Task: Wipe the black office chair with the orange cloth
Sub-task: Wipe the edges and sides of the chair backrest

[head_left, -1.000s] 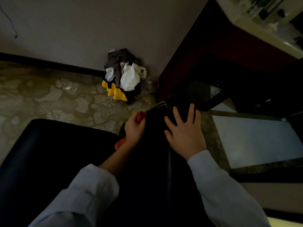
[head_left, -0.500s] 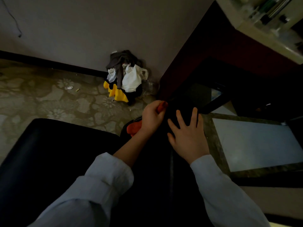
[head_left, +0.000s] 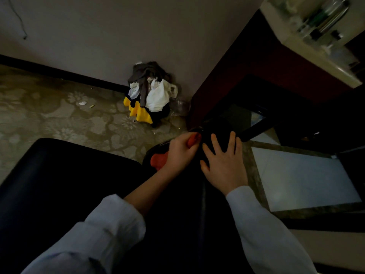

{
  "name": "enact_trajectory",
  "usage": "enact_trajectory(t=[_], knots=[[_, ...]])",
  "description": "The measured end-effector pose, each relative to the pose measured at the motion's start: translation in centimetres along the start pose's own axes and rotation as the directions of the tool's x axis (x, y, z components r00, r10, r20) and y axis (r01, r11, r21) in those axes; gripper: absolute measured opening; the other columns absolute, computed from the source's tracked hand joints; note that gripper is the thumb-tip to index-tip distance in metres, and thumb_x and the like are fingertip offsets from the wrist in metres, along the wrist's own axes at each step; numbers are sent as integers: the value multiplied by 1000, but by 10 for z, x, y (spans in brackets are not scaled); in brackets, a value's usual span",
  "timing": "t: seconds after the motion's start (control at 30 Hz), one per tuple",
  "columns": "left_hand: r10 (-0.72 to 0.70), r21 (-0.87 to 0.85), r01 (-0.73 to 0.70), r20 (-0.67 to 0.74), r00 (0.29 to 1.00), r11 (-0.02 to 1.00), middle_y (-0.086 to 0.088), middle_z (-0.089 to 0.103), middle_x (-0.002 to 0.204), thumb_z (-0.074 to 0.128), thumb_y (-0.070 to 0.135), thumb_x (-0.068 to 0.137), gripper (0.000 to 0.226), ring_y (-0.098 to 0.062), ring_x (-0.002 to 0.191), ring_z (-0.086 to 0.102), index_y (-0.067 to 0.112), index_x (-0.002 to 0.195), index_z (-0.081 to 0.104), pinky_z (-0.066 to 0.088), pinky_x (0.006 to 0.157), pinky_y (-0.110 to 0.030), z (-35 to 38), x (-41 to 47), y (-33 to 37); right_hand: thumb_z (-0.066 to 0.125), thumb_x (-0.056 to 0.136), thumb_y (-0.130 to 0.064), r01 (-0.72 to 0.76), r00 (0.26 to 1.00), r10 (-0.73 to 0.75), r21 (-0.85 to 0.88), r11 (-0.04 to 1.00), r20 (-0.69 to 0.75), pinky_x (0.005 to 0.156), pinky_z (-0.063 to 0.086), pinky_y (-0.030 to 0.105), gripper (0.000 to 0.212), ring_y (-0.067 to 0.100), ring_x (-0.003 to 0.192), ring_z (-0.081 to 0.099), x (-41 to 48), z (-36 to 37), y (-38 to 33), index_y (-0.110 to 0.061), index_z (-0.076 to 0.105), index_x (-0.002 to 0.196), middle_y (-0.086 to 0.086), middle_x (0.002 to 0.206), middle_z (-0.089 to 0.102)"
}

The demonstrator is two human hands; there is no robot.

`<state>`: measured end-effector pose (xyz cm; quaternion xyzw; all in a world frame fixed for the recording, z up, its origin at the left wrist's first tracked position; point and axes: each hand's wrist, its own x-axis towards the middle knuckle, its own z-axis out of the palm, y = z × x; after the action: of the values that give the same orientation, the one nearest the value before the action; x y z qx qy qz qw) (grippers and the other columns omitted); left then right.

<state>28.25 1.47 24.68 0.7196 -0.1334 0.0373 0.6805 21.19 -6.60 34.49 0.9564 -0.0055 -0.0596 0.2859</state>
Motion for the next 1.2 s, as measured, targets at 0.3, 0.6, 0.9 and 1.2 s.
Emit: enact_trajectory(t=[0.3,0.6,0.9,1.2], knots=[[41,76,-38,-41,998,996,-13,65,93,64,11,84,14,-22,86,62,3,93,71,42,75,-23,12,31,-7,31,81,-36,120,993,-120,17,993,5,99,20,59,53,45,116,53,3,7,-3,-14,72,106,16,115,67],[-320,153,328,-76,944,932,-16,62,93,65,21,87,22,-27,87,59,8,104,69,33,70,-23,-19,-4,-78,23,93,-43,176,974,-159,-94,980,159,102,-3,64,54,42,139,25,26,0,-15,-27,43,141,20,148,35],[-25,39,28,-94,995,999,-4,67,91,68,15,83,17,-5,83,57,7,98,71,36,71,-4,0,24,-24,37,86,-39,120,981,-108,-66,991,160,109,7,59,57,43,133,36,31,3,-24,-6,56,129,24,138,47],[-122,121,133,-93,988,984,-8,61,100,67,19,86,23,-22,93,60,11,107,69,40,78,-23,-2,12,-62,31,77,-38,153,979,-154,16,988,137,102,18,60,57,49,117,50,30,15,-20,-14,69,114,28,122,58]])
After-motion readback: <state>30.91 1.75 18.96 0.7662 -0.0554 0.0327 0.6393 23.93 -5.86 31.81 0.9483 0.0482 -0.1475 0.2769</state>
